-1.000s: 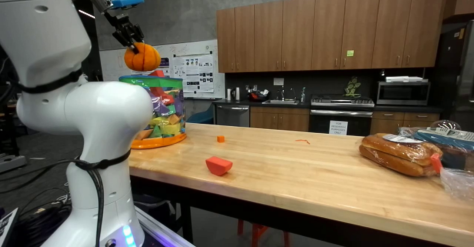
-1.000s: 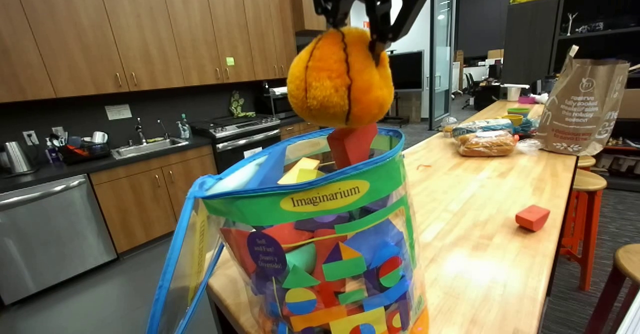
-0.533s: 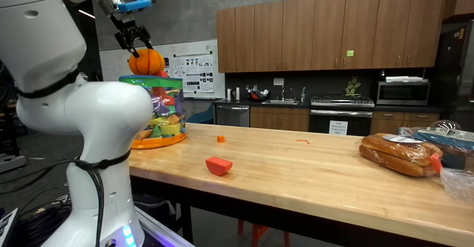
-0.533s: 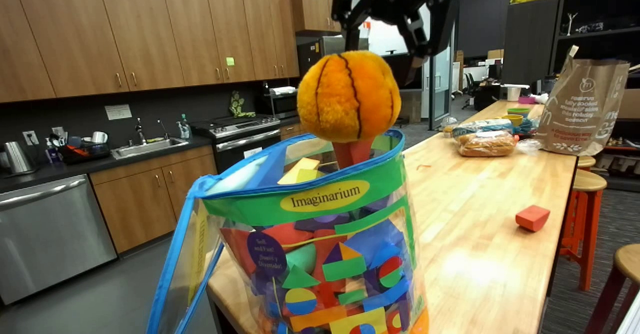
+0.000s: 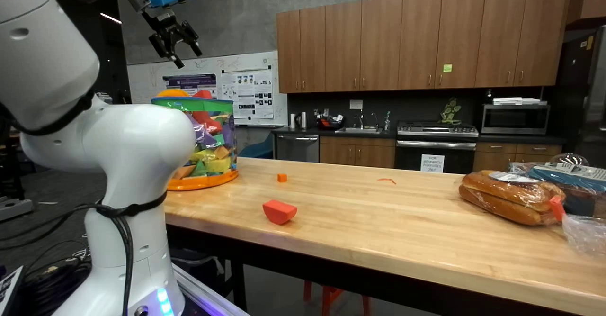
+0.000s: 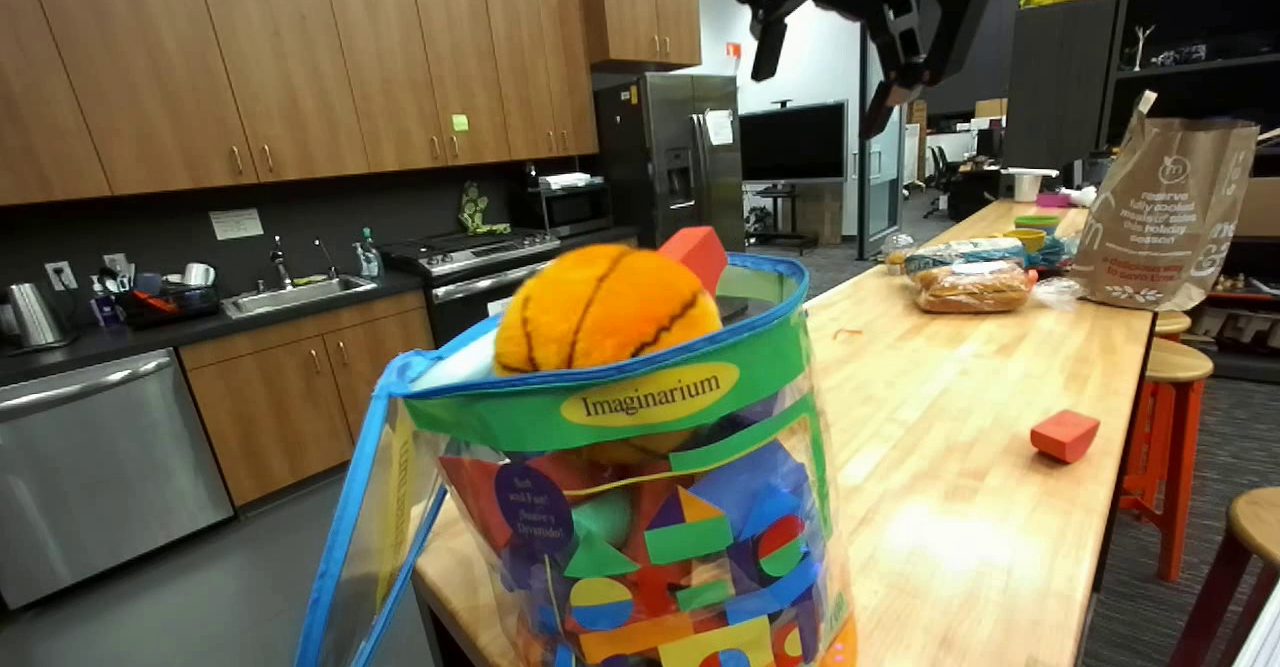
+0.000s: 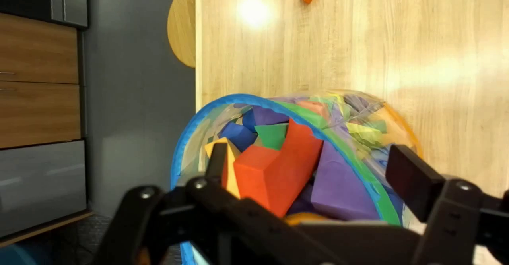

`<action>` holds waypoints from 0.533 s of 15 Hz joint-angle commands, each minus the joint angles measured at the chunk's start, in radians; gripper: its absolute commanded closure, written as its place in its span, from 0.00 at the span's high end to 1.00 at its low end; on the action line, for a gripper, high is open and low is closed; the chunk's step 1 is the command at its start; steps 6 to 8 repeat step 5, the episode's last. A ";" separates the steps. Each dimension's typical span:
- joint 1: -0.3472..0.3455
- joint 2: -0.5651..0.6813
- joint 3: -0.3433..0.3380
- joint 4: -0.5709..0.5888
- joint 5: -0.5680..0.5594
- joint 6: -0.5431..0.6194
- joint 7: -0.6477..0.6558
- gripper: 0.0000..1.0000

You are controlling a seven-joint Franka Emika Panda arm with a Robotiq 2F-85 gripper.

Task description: Put the plush basketball in the clear bag on the left.

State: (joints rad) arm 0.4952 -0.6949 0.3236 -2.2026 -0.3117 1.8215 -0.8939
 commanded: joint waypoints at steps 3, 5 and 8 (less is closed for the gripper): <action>0.006 -0.006 -0.003 -0.005 -0.004 -0.001 0.004 1.00; 0.006 -0.006 -0.004 -0.007 -0.004 0.002 0.004 1.00; 0.006 -0.006 -0.004 -0.007 -0.004 0.002 0.004 1.00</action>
